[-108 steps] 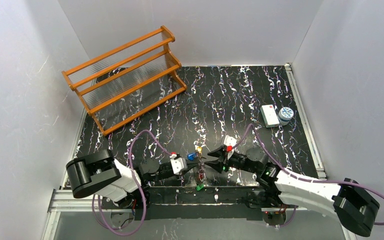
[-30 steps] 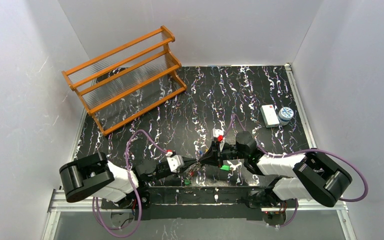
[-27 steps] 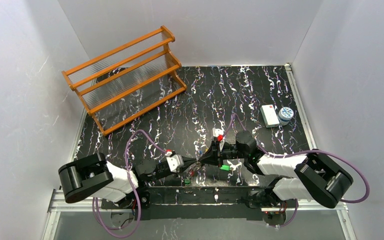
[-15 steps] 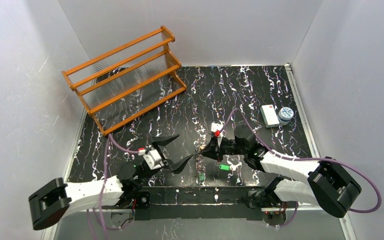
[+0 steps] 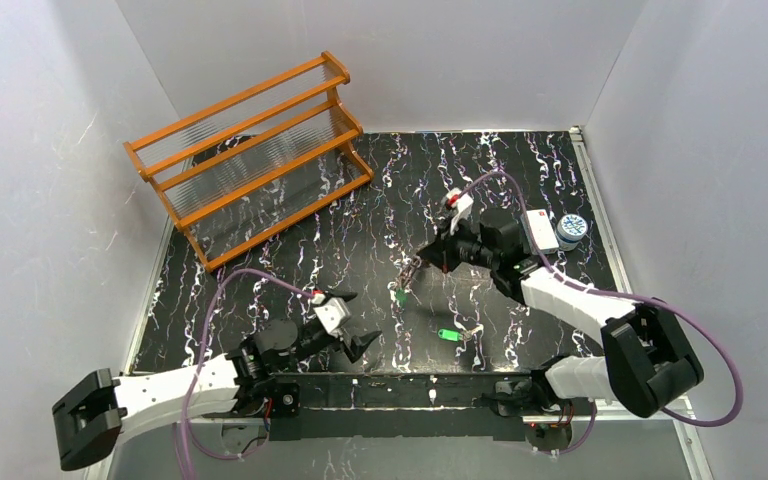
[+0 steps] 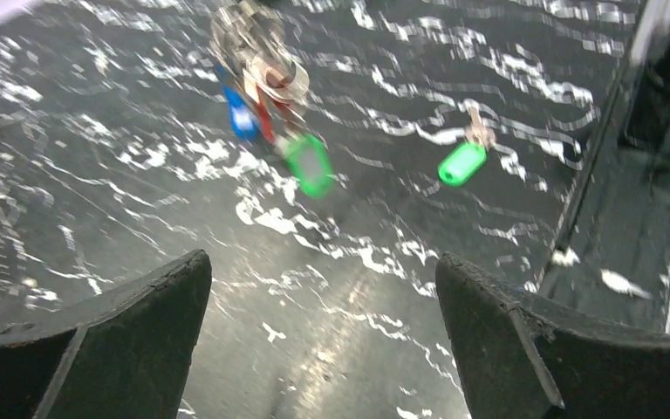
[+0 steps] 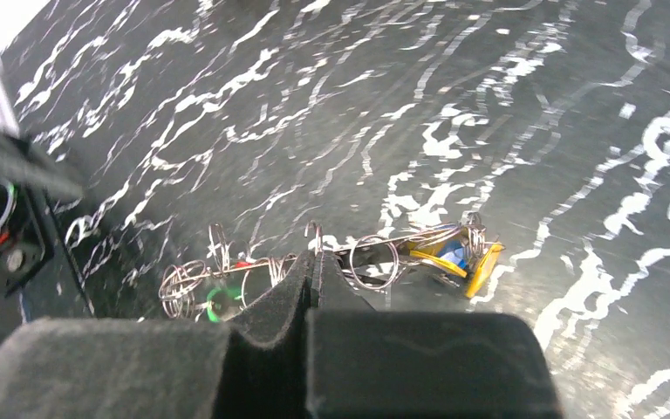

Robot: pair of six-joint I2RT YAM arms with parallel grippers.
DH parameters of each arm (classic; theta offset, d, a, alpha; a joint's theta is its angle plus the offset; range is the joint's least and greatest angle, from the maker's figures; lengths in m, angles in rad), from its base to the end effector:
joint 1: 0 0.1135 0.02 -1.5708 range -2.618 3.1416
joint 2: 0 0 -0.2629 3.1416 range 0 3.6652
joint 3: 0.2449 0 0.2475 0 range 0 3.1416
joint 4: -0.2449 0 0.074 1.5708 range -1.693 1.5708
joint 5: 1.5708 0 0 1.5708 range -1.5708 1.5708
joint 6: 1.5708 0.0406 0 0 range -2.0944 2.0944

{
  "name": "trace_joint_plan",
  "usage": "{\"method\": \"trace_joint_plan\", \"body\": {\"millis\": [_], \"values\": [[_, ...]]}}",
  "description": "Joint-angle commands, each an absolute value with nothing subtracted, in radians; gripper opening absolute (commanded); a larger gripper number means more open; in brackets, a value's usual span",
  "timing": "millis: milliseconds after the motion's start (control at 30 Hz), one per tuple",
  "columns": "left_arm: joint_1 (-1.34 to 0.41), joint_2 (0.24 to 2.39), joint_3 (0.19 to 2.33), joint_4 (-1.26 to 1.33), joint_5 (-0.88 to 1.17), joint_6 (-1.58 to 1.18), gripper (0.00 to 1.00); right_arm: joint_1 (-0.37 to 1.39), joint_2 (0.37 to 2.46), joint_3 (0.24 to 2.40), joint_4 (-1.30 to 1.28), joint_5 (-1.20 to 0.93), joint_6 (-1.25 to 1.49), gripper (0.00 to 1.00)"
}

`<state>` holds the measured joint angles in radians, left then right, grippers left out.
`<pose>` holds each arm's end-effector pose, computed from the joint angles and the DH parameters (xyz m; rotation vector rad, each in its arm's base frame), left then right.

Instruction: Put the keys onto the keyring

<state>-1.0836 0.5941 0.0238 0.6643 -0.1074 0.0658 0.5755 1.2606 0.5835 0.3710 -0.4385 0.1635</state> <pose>0.0743 -0.1310 0.1923 0.7506 1.3241 -0.7420 0.2172 0.1615 0.2268 -0.7016 1.8204 0.9096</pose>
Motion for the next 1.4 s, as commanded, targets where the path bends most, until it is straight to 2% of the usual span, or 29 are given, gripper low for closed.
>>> {"method": "trace_joint_plan", "body": {"millis": [0,133,333,667,1067,1367], "values": [[-1.084,0.775,0.074,0.756,0.026,0.032,0.98,0.490,1.304,0.688,0.321,-0.416,0.316,0.01],[-1.094,1.011,0.134,0.869,0.124,0.040,0.95,0.427,1.318,0.688,0.311,-0.421,0.353,0.01],[-1.136,1.301,0.315,0.888,0.190,0.130,0.89,0.382,1.314,0.648,0.334,-0.424,0.370,0.01],[-1.198,1.673,0.578,0.890,0.306,0.290,0.71,0.352,1.358,0.640,0.329,-0.413,0.397,0.01],[-1.227,1.861,0.740,0.879,0.326,0.345,0.37,0.345,1.374,0.647,0.319,-0.449,0.394,0.01],[-1.227,1.912,0.771,0.848,0.308,0.353,0.25,0.345,1.385,0.658,0.316,-0.483,0.396,0.01]]}}
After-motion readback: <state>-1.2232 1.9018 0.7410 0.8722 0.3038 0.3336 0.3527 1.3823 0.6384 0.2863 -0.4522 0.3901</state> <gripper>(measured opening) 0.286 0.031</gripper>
